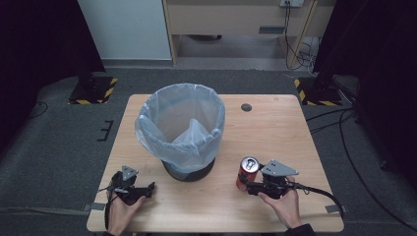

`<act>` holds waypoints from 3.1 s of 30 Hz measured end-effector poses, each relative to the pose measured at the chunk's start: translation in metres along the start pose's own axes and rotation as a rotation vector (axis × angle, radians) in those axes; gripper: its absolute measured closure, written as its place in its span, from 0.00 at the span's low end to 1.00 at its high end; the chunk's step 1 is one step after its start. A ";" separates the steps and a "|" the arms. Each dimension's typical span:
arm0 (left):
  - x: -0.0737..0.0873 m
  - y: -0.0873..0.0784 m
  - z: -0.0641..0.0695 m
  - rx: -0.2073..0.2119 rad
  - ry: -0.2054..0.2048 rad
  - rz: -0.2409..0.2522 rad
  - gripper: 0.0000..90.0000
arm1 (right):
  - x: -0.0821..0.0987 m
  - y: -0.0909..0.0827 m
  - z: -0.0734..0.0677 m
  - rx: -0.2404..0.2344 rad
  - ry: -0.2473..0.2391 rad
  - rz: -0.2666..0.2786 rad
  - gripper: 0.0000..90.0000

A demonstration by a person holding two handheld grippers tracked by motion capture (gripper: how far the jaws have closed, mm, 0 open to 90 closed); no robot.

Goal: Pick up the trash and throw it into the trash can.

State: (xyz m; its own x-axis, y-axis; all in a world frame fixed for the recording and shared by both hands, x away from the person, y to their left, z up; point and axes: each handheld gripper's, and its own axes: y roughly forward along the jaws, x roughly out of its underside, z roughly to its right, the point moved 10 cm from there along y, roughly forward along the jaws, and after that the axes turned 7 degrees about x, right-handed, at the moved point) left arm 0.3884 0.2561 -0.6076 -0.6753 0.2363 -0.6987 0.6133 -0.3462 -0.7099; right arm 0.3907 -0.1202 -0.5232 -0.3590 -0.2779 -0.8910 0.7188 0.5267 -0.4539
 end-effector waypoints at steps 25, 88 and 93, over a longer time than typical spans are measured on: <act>0.000 0.000 0.000 0.000 0.000 0.000 0.00 | -0.029 -0.019 0.007 -0.005 0.062 0.137 0.37; 0.000 0.000 0.000 -0.001 0.001 0.000 0.00 | -0.179 -0.095 0.034 0.009 0.183 0.651 0.37; 0.000 0.000 0.000 -0.001 0.001 0.000 0.00 | -0.191 -0.094 0.033 0.008 0.180 0.666 0.37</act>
State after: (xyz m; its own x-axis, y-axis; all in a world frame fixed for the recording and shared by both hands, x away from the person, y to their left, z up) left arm 0.3886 0.2557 -0.6076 -0.6747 0.2373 -0.6990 0.6137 -0.3458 -0.7098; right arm 0.4112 -0.1433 -0.3104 0.0676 0.2406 -0.9683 0.8244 0.5331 0.1901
